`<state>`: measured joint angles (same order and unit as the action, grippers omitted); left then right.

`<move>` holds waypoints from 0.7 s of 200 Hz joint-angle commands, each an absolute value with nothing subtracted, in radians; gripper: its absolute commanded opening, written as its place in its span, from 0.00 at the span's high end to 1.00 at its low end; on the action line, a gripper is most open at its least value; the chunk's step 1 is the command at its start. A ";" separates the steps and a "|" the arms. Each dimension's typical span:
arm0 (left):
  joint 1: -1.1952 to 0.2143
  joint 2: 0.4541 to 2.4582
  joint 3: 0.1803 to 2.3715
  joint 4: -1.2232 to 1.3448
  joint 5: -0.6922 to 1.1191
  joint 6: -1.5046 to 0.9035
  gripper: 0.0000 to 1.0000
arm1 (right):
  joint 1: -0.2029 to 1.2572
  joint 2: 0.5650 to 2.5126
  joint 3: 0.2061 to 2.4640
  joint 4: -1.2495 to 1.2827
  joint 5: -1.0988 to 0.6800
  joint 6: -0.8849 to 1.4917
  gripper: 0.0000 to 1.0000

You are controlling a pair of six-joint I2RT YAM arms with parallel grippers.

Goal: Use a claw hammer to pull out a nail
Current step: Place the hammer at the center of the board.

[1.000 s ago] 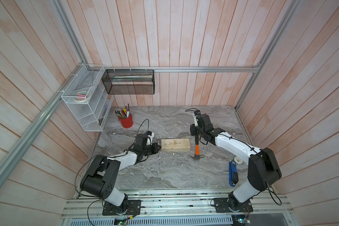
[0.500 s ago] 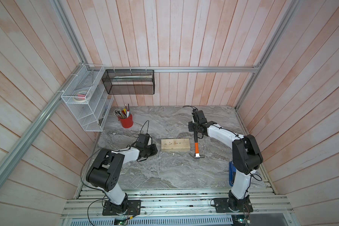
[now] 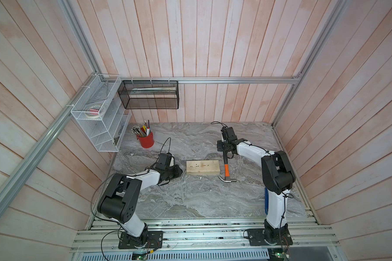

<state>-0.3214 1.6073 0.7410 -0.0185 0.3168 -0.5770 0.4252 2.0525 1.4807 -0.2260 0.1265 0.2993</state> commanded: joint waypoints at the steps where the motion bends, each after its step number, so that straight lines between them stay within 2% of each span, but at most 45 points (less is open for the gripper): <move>1: -0.301 1.536 0.709 0.039 0.365 -0.560 0.63 | 0.428 2.136 1.460 -0.185 0.113 0.336 1.00; 17: -0.288 1.505 0.691 0.061 0.368 -0.561 0.58 | 0.428 2.150 1.462 -0.185 0.105 0.340 0.97; 70: -0.258 1.456 0.664 0.069 0.376 -0.566 0.56 | 0.426 2.177 1.468 -0.189 0.107 0.339 0.88; 94: -0.248 1.443 0.651 0.080 0.387 -0.566 0.54 | 0.423 2.191 1.467 -0.208 0.123 0.338 0.80; 140: -0.233 1.422 0.634 0.098 0.396 -0.566 0.47 | 0.416 2.189 1.459 -0.213 0.107 0.342 0.76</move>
